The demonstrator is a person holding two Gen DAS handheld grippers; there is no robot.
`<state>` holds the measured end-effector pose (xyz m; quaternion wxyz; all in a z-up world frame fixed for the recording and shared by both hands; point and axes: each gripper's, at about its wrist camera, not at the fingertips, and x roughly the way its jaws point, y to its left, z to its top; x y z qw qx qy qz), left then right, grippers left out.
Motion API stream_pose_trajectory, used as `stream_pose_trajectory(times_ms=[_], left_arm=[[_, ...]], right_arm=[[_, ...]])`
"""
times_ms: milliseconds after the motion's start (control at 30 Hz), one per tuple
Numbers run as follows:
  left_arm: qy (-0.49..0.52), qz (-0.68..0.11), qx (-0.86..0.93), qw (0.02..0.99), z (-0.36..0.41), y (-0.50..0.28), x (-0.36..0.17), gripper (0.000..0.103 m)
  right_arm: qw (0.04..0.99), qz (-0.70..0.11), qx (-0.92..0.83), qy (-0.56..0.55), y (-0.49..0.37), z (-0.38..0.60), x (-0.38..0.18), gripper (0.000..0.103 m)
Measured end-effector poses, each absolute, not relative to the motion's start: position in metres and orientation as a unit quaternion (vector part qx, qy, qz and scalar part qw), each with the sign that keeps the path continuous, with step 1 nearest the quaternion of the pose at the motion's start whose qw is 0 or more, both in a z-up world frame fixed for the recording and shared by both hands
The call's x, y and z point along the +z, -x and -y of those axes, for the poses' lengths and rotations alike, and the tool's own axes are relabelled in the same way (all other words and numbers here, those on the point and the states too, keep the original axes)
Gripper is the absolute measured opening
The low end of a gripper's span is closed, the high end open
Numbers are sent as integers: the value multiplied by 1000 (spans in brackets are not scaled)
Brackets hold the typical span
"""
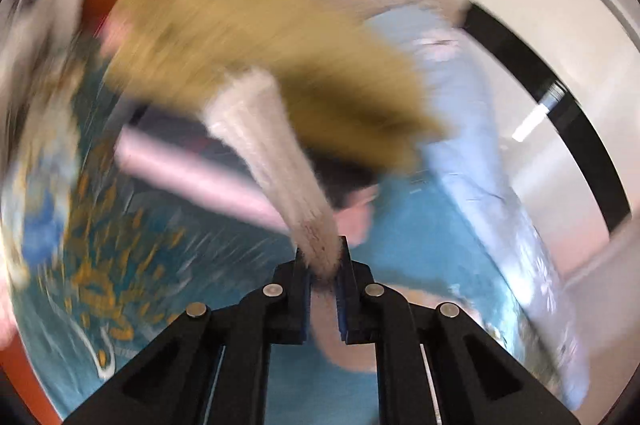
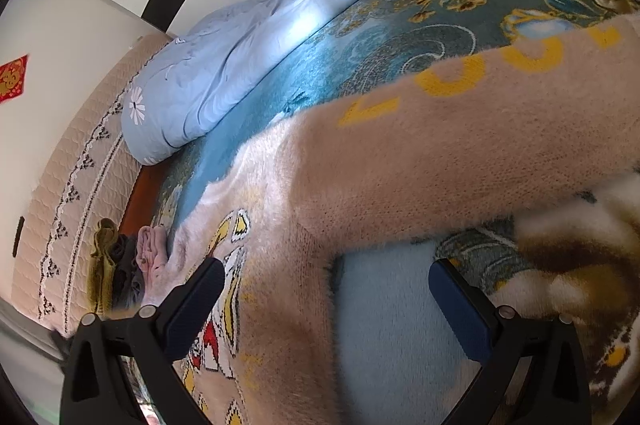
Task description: Fold clothes
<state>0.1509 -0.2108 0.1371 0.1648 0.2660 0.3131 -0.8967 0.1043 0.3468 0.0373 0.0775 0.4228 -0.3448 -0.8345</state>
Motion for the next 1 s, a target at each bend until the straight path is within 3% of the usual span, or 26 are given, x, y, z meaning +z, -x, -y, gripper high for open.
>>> stream_pose_trajectory(times_ms=[167,333,700,1000], left_arm=[[-218,-225,-945,93,139,-124,223,10],[-233,-161,-959,29,60,-96,248,10],[-349,-3,-934,-73,-133,-23,153,10],[-469,51,-879,-75,-195,-18,54,10]], right_arm=[[68,352,-835,-418,-106,-351,39,103],[28,362,-845,-391,-112,-369,49,103],[-54,428,-838,-334,-134,-431,58,103],[-72,458,-826,-322,-137,-448,57,103]])
